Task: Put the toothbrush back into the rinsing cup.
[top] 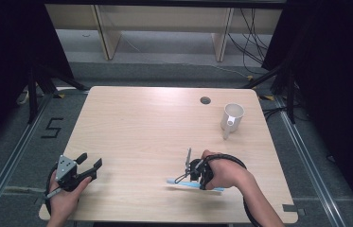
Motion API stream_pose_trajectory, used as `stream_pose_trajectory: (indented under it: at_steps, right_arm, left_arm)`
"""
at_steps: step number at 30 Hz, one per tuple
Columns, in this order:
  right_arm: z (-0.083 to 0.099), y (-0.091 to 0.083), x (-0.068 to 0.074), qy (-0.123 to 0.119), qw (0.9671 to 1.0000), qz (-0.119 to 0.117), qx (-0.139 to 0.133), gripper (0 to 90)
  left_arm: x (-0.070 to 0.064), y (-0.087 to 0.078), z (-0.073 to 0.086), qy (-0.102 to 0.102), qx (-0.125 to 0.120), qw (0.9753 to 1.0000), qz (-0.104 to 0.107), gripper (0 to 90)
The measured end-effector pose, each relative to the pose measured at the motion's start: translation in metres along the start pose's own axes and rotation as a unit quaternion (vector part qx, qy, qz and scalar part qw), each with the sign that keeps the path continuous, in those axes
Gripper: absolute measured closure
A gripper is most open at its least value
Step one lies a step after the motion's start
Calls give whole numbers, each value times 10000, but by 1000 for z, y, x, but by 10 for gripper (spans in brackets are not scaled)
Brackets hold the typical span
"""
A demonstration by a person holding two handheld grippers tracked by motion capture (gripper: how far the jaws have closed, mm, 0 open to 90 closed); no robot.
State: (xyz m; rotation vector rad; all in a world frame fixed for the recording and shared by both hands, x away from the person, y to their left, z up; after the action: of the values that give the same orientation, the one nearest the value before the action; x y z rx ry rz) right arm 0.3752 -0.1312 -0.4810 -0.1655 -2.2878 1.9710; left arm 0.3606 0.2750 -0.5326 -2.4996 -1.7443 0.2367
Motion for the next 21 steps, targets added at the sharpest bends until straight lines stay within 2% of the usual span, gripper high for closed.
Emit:
stream_pose_trajectory:
  at_steps: [2, 7, 8, 9, 10, 12, 13, 14, 15, 16, 17, 18, 21]
  right_arm:
    - [1, -3, -3, -66, 9999, 28, -111, 793]
    - [5, -10, -6, 156, 9996, 102, -215, 794]
    - [6, -11, -8, 91, 9993, 163, -317, 793]
    - [7, -13, -7, 223, 9992, 169, -292, 793]
    - [7, -14, -8, 200, 9990, 172, -353, 794]
    - [9, -17, -8, 304, 9984, 229, -426, 793]
    - [10, -17, -10, 229, 9983, 249, -481, 794]
    - [11, -19, -10, 277, 9979, 261, -518, 793]
    - [11, -20, -11, 182, 9979, 304, -549, 793]
    - [11, -21, -12, 193, 9975, 313, -605, 793]
    - [13, -23, -11, 354, 9968, 358, -624, 794]
    - [13, -23, -14, 204, 9966, 356, -710, 793]
    - [15, -27, -14, 364, 9952, 485, -764, 793]
  left_arm:
    - [0, 0, 0, 1, 3, 10000, -1, 329]
    - [0, 0, 0, 4, 4, 10000, -5, 329]
    - [0, 0, 0, 12, 11, 10000, -8, 329]
    - [0, 0, 0, 10, 8, 10000, -7, 329]
    - [0, 0, 0, 10, 11, 10000, -8, 329]
    - [0, 0, 0, 9, 11, 10000, -7, 329]
    - [0, 0, 0, 12, 13, 10000, -6, 329]
    - [0, 0, 0, 11, 14, 10000, -7, 329]
    - [0, 0, 0, 10, 13, 10000, -8, 329]
    - [0, 0, 0, 6, 13, 10000, -8, 329]
    - [0, 0, 0, 6, 11, 10000, -8, 329]
    - [0, 0, 0, 4, 11, 10000, -8, 329]
    - [0, 0, 0, 10, 10, 10000, -7, 329]
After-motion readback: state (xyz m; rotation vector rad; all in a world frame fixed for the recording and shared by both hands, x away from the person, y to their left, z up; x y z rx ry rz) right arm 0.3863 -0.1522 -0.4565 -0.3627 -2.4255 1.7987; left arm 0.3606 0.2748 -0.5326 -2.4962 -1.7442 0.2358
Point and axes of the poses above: each handheld gripper's, and its own axes: y roughly forward along the jaws, z roughly out of its underside, x roughly to its left, the point moved 3 cm from there along y, roughly forward along the jaws, and after that the axes turned 9 degrees about -x, right-handed, at the moved point
